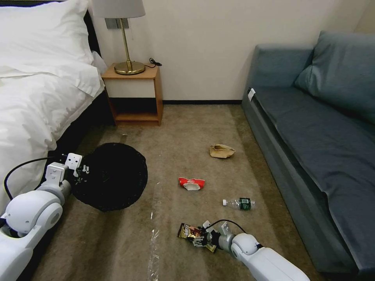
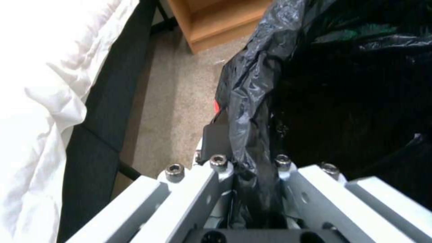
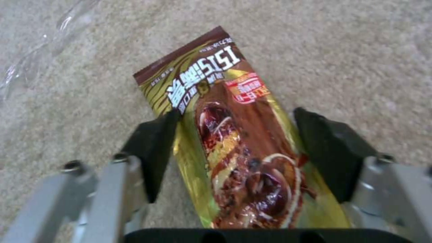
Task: Pick up the trash bin, then pick up the garbage on the floor and place it into the trash bin.
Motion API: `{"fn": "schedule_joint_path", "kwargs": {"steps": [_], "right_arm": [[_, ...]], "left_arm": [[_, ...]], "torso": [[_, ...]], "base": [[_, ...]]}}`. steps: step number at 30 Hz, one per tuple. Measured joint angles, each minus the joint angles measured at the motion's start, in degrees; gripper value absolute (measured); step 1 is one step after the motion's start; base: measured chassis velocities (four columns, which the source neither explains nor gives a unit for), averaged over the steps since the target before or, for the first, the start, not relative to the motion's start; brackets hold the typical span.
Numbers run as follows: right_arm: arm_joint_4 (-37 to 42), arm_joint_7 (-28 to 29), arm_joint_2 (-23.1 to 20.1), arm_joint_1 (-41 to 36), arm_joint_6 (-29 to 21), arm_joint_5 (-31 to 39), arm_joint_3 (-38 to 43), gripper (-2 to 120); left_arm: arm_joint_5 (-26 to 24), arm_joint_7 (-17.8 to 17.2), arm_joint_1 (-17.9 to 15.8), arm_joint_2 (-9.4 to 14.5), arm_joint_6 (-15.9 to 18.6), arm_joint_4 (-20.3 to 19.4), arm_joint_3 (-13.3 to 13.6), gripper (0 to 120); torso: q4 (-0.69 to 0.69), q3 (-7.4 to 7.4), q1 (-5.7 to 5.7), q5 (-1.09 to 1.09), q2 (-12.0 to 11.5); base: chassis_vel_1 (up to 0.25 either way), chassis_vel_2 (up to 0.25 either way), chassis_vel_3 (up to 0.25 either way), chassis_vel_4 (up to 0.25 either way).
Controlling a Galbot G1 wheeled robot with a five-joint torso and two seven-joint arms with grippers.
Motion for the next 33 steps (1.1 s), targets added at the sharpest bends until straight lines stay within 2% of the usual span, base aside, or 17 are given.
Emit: {"fn": "schedule_joint_path", "kwargs": {"steps": [2, 4, 5, 6, 9, 11, 14, 16, 19, 25, 29, 33], "right_arm": [[0.0, 0.0, 0.1, -0.2, 0.0, 0.0, 0.3, 60], [0.0, -0.2, 0.3, -0.7, 0.2, -0.1, 0.8, 48], [0.0, -0.2, 0.3, -0.7, 0.2, -0.1, 0.8, 48], [0.0, -0.5, 0.6, -1.0, 0.3, -0.3, 1.1, 41], [0.0, -0.8, 0.6, -1.2, 0.3, -0.4, 1.2, 35], [0.0, -0.9, 0.7, -1.4, 0.3, -0.6, 1.4, 23], [0.1, -0.9, 0.7, -1.5, 0.3, -0.6, 1.4, 18], [0.3, -1.0, 0.8, -1.6, 0.3, -0.6, 1.4, 4], [0.7, -0.9, 0.7, -1.7, 0.1, -0.6, 1.6, 0], [2.1, -0.9, 0.7, -2.0, -0.4, -0.8, 3.5, 0], [4.6, -0.8, 0.3, -2.0, -0.1, -0.6, 6.3, 0], [8.4, -0.9, -0.6, -1.8, 0.8, -0.6, 10.4, 0]], "left_arm": [[0.0, 0.0, 0.0, 0.0, 0.0, -0.1, 0.0, 2], [0.0, -0.1, 0.2, 0.0, 0.0, -0.3, -0.1, 2], [0.0, -0.1, 0.2, 0.0, 0.0, -0.3, -0.1, 2], [-0.1, -0.2, 0.4, 0.0, 0.0, -0.6, -0.2, 2], [-0.1, -0.2, 0.6, 0.1, 0.0, -0.7, -0.4, 2], [-0.2, -0.3, 1.1, 0.2, 0.0, -0.9, -0.9, 2], [-0.2, -0.3, 1.4, 0.2, 0.0, -1.0, -1.2, 2], [-0.2, -0.3, 1.9, 0.3, -0.2, -1.1, -1.7, 2], [-0.3, -0.4, 1.9, 0.3, -0.3, -1.0, -1.9, 2], [-0.6, -0.6, 1.4, 0.3, -0.4, -0.5, -2.0, 2], [-0.9, -0.7, 0.5, 0.2, -0.8, 0.4, -1.4, 2], [-1.9, -0.8, -0.9, -0.6, -1.5, 1.0, 0.4, 2]], "torso": [[0.00, 0.00, 0.00, 0.00, 0.0], [-0.01, 0.01, 0.00, 0.02, 0.0], [-0.01, 0.01, 0.00, 0.02, 0.0], [0.00, 0.01, 0.00, 0.01, 0.0], [0.00, 0.02, 0.00, 0.04, 0.0], [0.06, 0.02, 0.00, 0.05, 0.0], [0.02, 0.02, 0.00, 0.05, 0.0], [0.06, 0.03, 0.00, 0.06, 0.0], [0.07, 0.04, 0.00, 0.08, 0.0], [0.05, 0.05, 0.01, 0.09, 0.0], [0.05, 0.04, 0.01, 0.06, 0.0], [0.04, 0.03, 0.01, 0.05, 0.0]], "base": [[0.000, 0.000, 0.000, 0.000], [0.000, 0.000, 0.000, 0.000], [0.000, 0.000, 0.000, 0.000], [0.000, 0.000, 0.000, 0.000], [0.000, 0.000, 0.000, 0.000], [0.000, 0.000, 0.000, 0.000], [0.000, 0.000, 0.000, 0.000], [0.000, 0.000, 0.000, 0.000], [0.000, 0.000, 0.000, 0.000], [0.000, 0.000, 0.000, 0.000], [0.000, 0.000, 0.000, 0.000], [0.000, 0.000, 0.000, 0.000]]}}
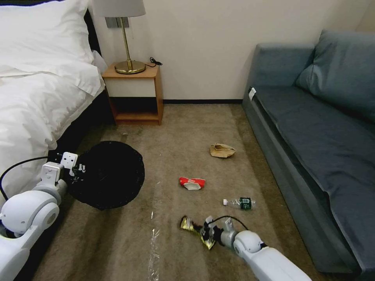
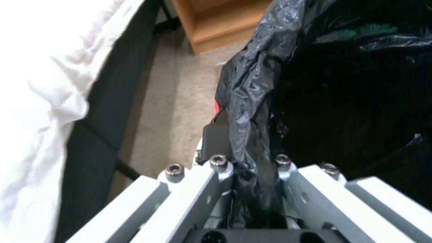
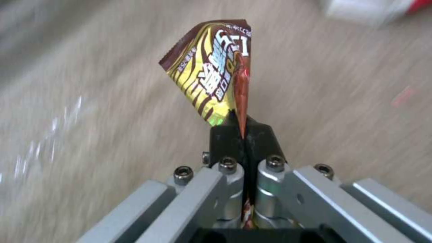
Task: Pick up the trash bin, then pick up the garbage on the floor and place it into the trash bin.
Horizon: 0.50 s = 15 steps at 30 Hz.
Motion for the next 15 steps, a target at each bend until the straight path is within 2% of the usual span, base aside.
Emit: {"fn": "schedule_joint_path", "kwargs": {"steps": [5, 15], "right_arm": [[5.7, -0.4, -0.4, 1.3, 0.8, 0.8, 4.6, 0], [13.4, -0.4, 0.8, 8.0, -0.9, 3.7, 7.6, 0]], "left_arm": [[-0.7, 0.8, -2.4, -1.4, -2.5, 0.9, 2.8, 2], [-2.2, 1.3, -4.9, -4.2, -4.3, 2.0, 5.6, 2]], "torso": [[-0.01, 0.00, 0.00, 0.00, 0.0], [0.00, -0.01, 0.00, -0.01, 0.0]], "base": [[0.000, 0.000, 0.000, 0.000], [0.000, 0.000, 0.000, 0.000]]}}
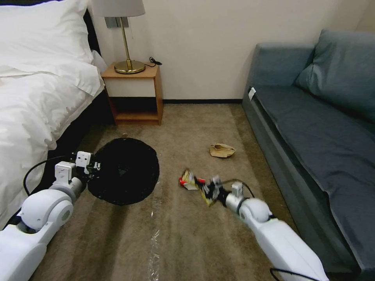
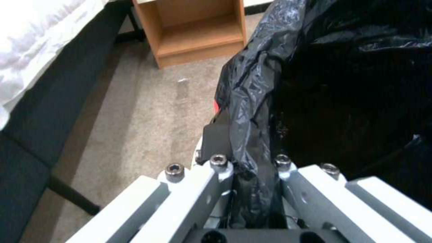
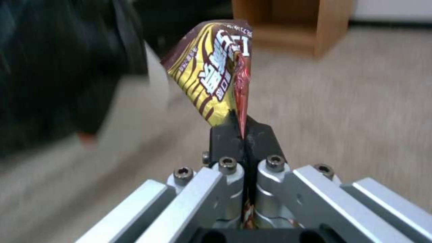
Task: Pick up the trash bin, then pick up the garbage on the floor and place it into the trash bin.
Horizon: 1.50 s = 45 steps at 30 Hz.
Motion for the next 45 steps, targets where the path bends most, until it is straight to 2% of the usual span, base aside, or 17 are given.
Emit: {"fn": "schedule_joint_path", "kwargs": {"steps": [10, 13, 14, 16, 19, 20, 25, 35, 38, 40, 41, 43, 45], "right_arm": [[7.8, 2.1, 0.1, 4.6, -4.1, 4.9, 0.0, 0], [11.8, 3.8, 1.3, 6.4, -6.7, 10.5, -0.5, 0], [11.8, 3.8, 1.3, 6.4, -6.7, 10.5, -0.5, 0], [14.0, 4.9, 3.0, 8.0, -8.3, 14.9, -1.8, 0], [14.9, 5.4, 3.8, 8.7, -9.1, 16.7, -2.6, 0], [15.6, 5.9, 5.1, 9.6, -9.8, 18.4, -3.8, 0], [13.9, 6.3, 8.5, 10.7, -10.2, 18.4, -7.3, 0], [5.9, 6.6, 11.5, 10.6, -7.1, 14.0, -10.5, 1], [4.4, 7.0, 11.9, 10.3, -6.4, 12.8, -10.8, 7], [4.0, 7.2, 11.8, 10.2, -6.2, 12.5, -10.8, 18], [4.0, 7.2, 11.8, 10.2, -6.2, 12.5, -10.8, 18], [4.0, 7.2, 11.4, 10.2, -6.0, 12.6, -10.8, 30], [4.0, 7.2, 11.3, 10.2, -6.0, 12.6, -10.9, 34]], "left_arm": [[0.4, 0.2, -2.0, -1.6, -1.1, 0.7, 1.7, 2], [0.5, -0.2, -3.5, -3.6, -2.0, 1.4, 2.8, 2], [0.5, -0.2, -3.5, -3.6, -2.0, 1.4, 2.8, 2], [0.7, -0.6, -5.2, -5.5, -2.5, 2.0, 4.2, 2], [0.7, -0.8, -5.8, -6.2, -2.6, 2.2, 4.7, 2], [0.7, -1.2, -6.5, -7.2, -2.7, 2.5, 5.4, 2], [1.1, -1.7, -7.4, -8.7, -2.8, 3.1, 6.5, 2], [1.3, -1.9, -7.4, -9.2, -2.9, 3.5, 6.5, 2], [1.4, -2.0, -7.4, -9.2, -3.1, 3.6, 6.4, 2], [1.4, -2.1, -7.3, -9.1, -3.1, 3.6, 6.2, 2], [1.4, -2.1, -7.3, -9.1, -3.1, 3.6, 6.2, 2], [1.4, -2.2, -7.3, -9.1, -3.2, 3.8, 6.1, 2], [1.5, -2.3, -7.2, -9.3, -3.2, 3.9, 6.0, 2]], "torso": [[-0.01, 0.00, 0.00, 0.00, 0.0], [0.00, 0.00, 0.00, -0.01, 0.0], [0.00, 0.00, 0.00, -0.01, 0.0], [0.00, 0.00, 0.00, 0.00, 0.0], [-0.01, 0.00, 0.00, -0.01, 0.0], [-0.01, 0.00, 0.00, 0.00, 0.0], [0.00, 0.00, 0.00, -0.01, 0.0], [0.00, 0.00, 0.00, 0.00, 0.0], [0.00, 0.00, 0.00, 0.00, 0.0], [-0.01, 0.00, 0.00, 0.00, 0.0], [-0.01, 0.00, 0.00, 0.00, 0.0], [-0.01, 0.00, 0.00, 0.00, 0.0], [-0.01, 0.00, 0.00, 0.00, 0.0]], "base": [[0.000, 0.000, 0.000, 0.000], [0.000, 0.000, 0.000, 0.000], [0.000, 0.000, 0.000, 0.000], [0.000, 0.000, 0.000, 0.000], [0.000, 0.000, 0.000, 0.000], [0.000, 0.000, 0.000, 0.000], [0.000, 0.000, 0.000, 0.000], [0.000, 0.000, 0.000, 0.000], [0.000, 0.000, 0.000, 0.000], [0.000, 0.000, 0.000, 0.000], [0.000, 0.000, 0.000, 0.000], [0.000, 0.000, 0.000, 0.000], [0.000, 0.000, 0.000, 0.000]]}}
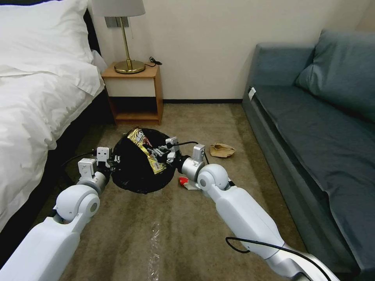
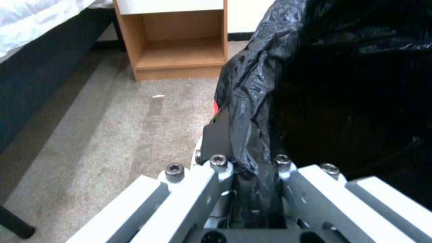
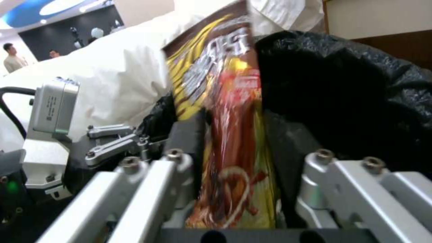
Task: Pick up the trash bin, then pick up the garbage on the floor and place it into the trash bin.
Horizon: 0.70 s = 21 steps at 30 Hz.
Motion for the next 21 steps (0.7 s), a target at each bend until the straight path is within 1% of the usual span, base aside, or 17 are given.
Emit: {"fn": "schedule_joint_path", "kwargs": {"steps": [1, 2, 5, 8, 10, 12, 13, 14, 15, 17, 18, 19, 20, 21], "right_arm": [[0.0, 0.0, 0.0, 0.0, 0.0, 0.0, -0.1, 39], [0.0, 0.0, 0.0, 0.0, 0.0, 0.0, -0.1, 39], [0.1, -0.1, 0.3, -0.1, 0.1, 0.0, -0.2, 56], [0.3, -0.1, 0.3, -0.2, 0.1, 0.0, -0.2, 59], [0.8, -0.1, -0.1, -0.4, 0.1, -0.1, -0.1, 72], [0.7, -0.4, -1.9, -0.4, 0.6, -1.5, 0.6, 81], [0.7, -0.4, -1.9, -0.4, 0.6, -1.5, 0.6, 81], [-0.3, -1.4, -3.4, -0.3, 1.3, -3.0, 1.3, 88], [-0.3, -1.4, -3.4, -0.3, 1.3, -3.0, 1.3, 88], [-2.4, -2.7, -5.6, -0.3, 2.1, -4.2, 2.3, 97], [-3.7, -3.4, -6.8, -0.3, 2.5, -4.6, 2.8, 99], [-3.7, -3.4, -6.8, -0.3, 2.5, -4.6, 2.8, 99], [-5.9, -4.6, -8.4, 0.0, 3.1, -6.1, 3.4, 100], [-5.9, -4.6, -8.4, 0.0, 3.1, -6.1, 3.4, 100]], "left_arm": [[0.2, 0.0, 0.0, -0.1, -0.1, 0.1, 0.0, 2], [0.2, 0.0, 0.0, -0.1, -0.1, 0.1, 0.0, 2], [0.4, -0.2, 0.0, -0.3, -0.2, 0.4, 0.0, 2], [0.5, -0.3, 0.0, -0.3, -0.3, 0.6, -0.1, 2], [0.5, -0.6, -0.1, -0.1, -0.3, 0.8, -0.1, 2], [-0.1, -2.0, -0.1, 0.0, 0.0, 0.8, -0.6, 2], [-0.1, -2.0, -0.1, 0.0, 0.0, 0.8, -0.6, 2], [-1.0, -3.2, 0.0, -0.2, 0.7, 0.3, -0.9, 2], [-1.0, -3.2, 0.0, -0.2, 0.7, 0.3, -0.9, 2], [-1.4, -3.5, 0.5, 0.0, 1.1, -0.2, -1.3, 2], [-1.5, -3.6, 0.8, 0.3, 1.2, -0.3, -1.7, 2], [-1.5, -3.6, 0.8, 0.3, 1.2, -0.3, -1.7, 2], [-1.4, -4.2, 1.1, 1.0, 1.8, -0.2, -2.2, 2], [-1.4, -4.2, 1.1, 1.0, 1.8, -0.2, -2.2, 2]], "torso": [[0.00, 0.00, 0.00, 0.00, 0.0], [0.00, 0.00, 0.00, 0.00, 0.0], [0.00, 0.00, 0.00, 0.00, 0.0], [0.00, 0.00, 0.00, 0.00, 0.0], [0.01, 0.00, 0.00, 0.00, 0.0], [0.01, 0.00, 0.00, 0.01, 0.0], [0.01, 0.00, 0.00, 0.01, 0.0], [0.01, 0.00, 0.00, 0.01, 0.0], [0.01, 0.00, 0.00, 0.01, 0.0], [-0.01, 0.00, 0.00, 0.01, 0.0], [-0.02, 0.00, 0.00, 0.01, 0.0], [-0.02, 0.00, 0.00, 0.01, 0.0], [-0.01, 0.00, 0.00, 0.02, 0.0], [-0.01, 0.00, 0.00, 0.02, 0.0]], "base": [[0.000, 0.000, 0.000, 0.000], [0.000, 0.000, 0.000, 0.000], [0.000, 0.000, 0.000, 0.000], [0.000, 0.000, 0.000, 0.000], [0.000, 0.000, 0.000, 0.000], [0.000, 0.000, 0.000, 0.000], [0.000, 0.000, 0.000, 0.000], [0.000, 0.000, 0.000, 0.000], [0.000, 0.000, 0.000, 0.000], [0.000, 0.000, 0.000, 0.000], [0.000, 0.000, 0.000, 0.000], [0.000, 0.000, 0.000, 0.000], [0.000, 0.000, 0.000, 0.000], [0.000, 0.000, 0.000, 0.000]]}}
